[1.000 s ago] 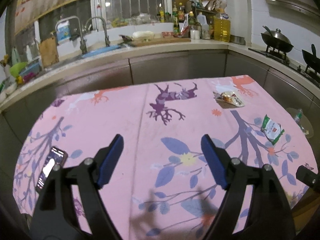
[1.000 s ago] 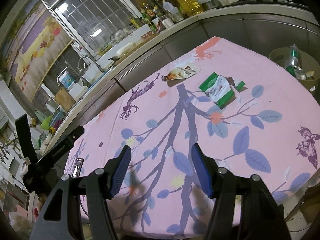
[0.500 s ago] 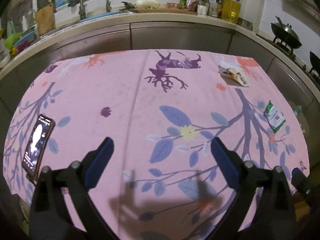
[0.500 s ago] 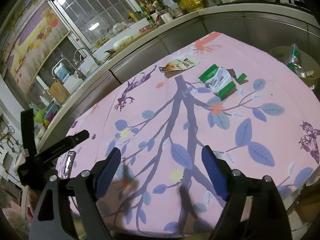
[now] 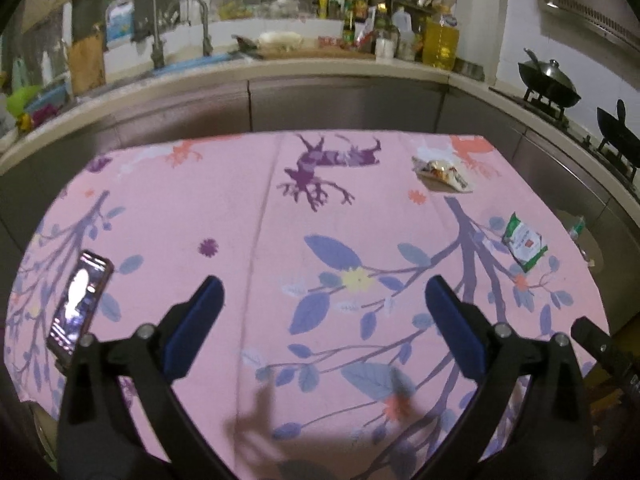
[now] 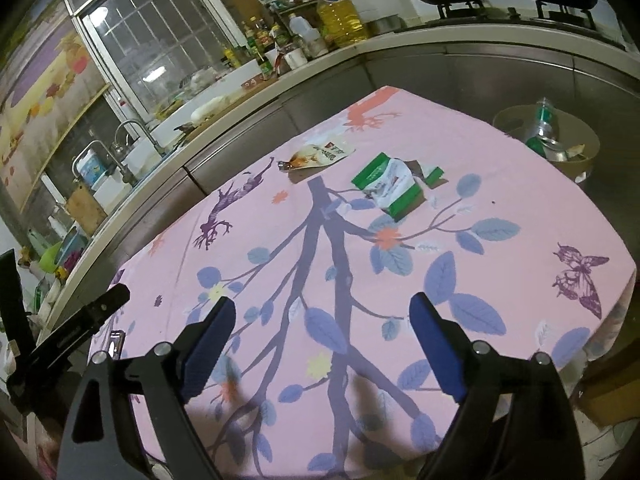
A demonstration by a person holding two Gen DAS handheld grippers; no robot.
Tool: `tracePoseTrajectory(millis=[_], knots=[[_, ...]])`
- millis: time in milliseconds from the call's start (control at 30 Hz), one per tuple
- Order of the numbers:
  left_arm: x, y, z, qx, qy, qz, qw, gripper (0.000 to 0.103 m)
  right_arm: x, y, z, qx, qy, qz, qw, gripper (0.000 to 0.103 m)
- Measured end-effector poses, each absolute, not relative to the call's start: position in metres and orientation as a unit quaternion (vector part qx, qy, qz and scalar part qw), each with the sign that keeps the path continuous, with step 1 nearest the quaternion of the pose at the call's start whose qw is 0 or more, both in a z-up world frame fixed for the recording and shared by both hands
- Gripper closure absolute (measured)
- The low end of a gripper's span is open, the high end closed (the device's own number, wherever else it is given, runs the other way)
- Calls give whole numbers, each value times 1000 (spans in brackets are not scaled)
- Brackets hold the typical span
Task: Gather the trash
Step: 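Return both tools to the table over the remaining packets, then grasp the foil snack wrapper with the left gripper while the right grasps the white-green packet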
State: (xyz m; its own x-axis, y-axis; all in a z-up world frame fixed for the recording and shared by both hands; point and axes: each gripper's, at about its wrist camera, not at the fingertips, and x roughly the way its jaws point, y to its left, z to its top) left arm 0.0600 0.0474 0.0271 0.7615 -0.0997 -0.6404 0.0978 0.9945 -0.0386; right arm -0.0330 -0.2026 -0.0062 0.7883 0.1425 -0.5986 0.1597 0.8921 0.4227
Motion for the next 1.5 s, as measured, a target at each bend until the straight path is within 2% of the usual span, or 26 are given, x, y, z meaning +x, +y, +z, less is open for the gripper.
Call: tracePoseTrajectory(millis=[100, 300, 400, 567, 933, 1133, 1333, 1500], knots=[[55, 41, 33, 20, 328, -36, 944, 6, -39, -202, -8, 237, 331, 13, 913, 17], [44, 36, 29, 1, 338, -24, 941, 6, -49, -199, -14, 223, 332, 11, 916, 17], [43, 25, 24, 42, 335, -14, 941, 6, -50, -204, -13, 228, 324, 9, 918, 17], [37, 12, 26, 97, 286, -5, 953, 6, -51, -208, -12, 223, 313, 11, 923, 17], [106, -14, 17, 114, 350, -81, 926, 6, -34, -233, -29, 252, 330, 11, 910, 17], [187, -42, 13, 63, 407, -161, 897, 7, -15, -271, -29, 269, 316, -15, 910, 17], [282, -76, -3, -20, 481, -236, 844, 19, 11, -298, -30, 278, 313, -29, 908, 17], [342, -87, -28, -121, 539, -264, 791, 24, 26, -309, -30, 277, 310, -38, 909, 18]])
